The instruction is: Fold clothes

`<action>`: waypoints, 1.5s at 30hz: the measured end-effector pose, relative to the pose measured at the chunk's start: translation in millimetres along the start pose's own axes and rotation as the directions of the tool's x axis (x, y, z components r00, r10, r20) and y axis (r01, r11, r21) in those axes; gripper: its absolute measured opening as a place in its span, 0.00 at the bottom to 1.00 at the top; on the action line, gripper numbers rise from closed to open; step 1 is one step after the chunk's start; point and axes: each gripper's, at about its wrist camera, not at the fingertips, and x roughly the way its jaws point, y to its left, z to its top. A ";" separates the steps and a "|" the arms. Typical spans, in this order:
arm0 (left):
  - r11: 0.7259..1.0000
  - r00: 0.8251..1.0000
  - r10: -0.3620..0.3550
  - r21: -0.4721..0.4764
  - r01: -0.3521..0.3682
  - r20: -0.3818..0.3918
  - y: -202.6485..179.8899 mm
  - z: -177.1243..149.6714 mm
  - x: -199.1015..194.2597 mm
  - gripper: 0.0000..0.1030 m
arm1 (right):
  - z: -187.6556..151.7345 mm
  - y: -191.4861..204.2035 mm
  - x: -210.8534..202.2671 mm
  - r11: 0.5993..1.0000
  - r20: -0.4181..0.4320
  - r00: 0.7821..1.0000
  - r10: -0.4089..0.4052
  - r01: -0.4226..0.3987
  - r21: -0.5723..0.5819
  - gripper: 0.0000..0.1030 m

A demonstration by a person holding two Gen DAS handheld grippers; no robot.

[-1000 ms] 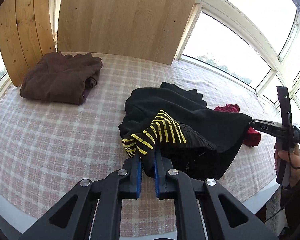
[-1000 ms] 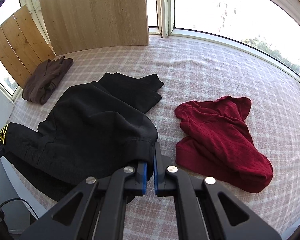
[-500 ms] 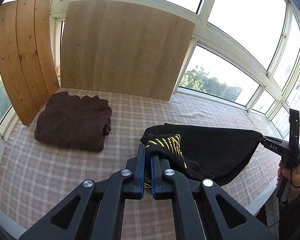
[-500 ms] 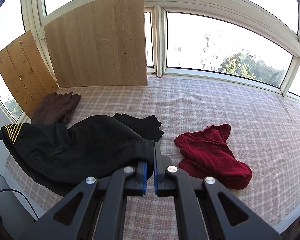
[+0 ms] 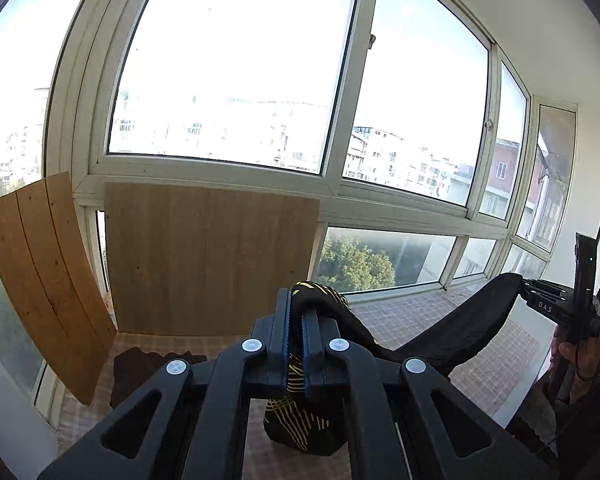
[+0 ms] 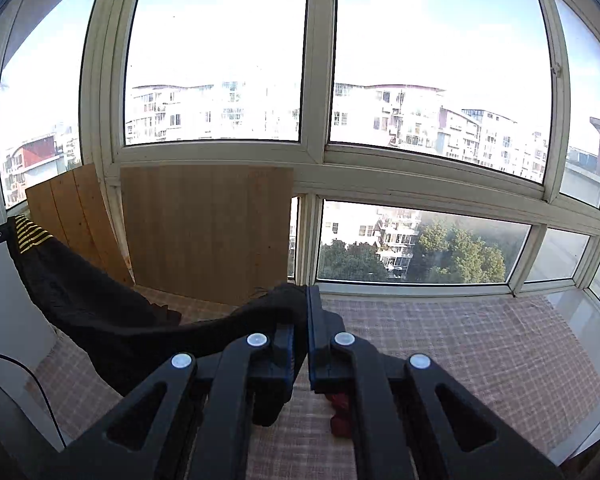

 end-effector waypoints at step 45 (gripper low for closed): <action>0.989 0.701 0.008 -0.097 -0.110 -0.713 168.4 -203.0 378.8 0.36 | -167.8 26.7 418.3 0.988 -0.691 0.713 0.119 -0.153 0.012 0.51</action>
